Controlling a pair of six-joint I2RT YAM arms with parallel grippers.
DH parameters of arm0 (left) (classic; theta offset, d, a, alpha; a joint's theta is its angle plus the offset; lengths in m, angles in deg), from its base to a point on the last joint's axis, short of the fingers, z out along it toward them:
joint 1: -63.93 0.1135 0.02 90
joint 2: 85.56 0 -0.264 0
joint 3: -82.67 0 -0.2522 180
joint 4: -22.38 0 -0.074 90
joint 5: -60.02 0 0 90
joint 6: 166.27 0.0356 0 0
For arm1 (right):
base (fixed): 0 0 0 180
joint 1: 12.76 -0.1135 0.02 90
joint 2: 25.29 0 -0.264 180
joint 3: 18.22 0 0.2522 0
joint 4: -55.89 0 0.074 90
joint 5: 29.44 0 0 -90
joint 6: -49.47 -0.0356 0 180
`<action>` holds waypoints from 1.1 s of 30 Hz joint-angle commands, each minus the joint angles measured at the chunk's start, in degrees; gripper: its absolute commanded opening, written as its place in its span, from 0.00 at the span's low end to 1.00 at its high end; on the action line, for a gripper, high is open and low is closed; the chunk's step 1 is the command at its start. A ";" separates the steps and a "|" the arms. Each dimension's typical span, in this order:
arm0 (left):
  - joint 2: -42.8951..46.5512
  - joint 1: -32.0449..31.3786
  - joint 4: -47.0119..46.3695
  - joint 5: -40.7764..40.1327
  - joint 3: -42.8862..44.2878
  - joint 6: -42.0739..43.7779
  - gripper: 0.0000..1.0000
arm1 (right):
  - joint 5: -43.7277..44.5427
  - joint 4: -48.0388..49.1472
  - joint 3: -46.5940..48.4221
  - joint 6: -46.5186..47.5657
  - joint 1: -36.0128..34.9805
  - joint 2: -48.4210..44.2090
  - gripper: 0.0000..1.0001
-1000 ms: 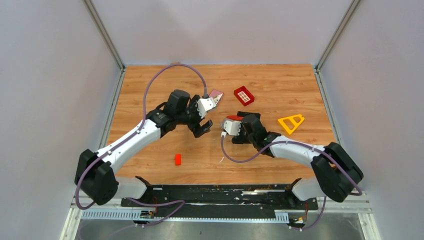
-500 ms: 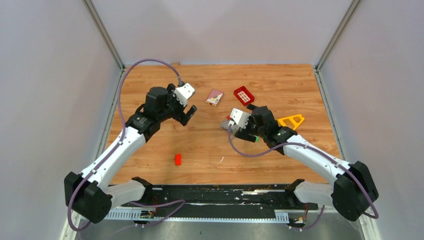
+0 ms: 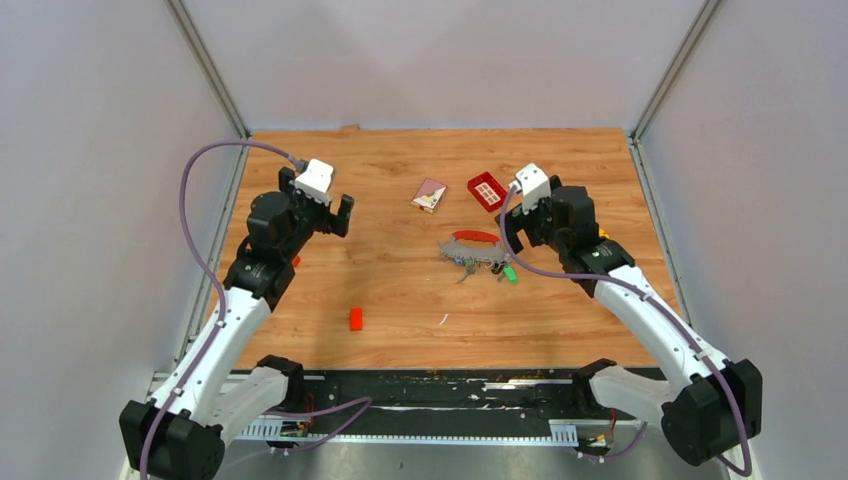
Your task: Put the keys on the keyring
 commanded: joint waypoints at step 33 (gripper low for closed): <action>20.05 1.39 2.04 2.64 -8.96 -3.16 1.00 | 2.69 3.93 -7.18 -8.23 5.82 -21.21 1.00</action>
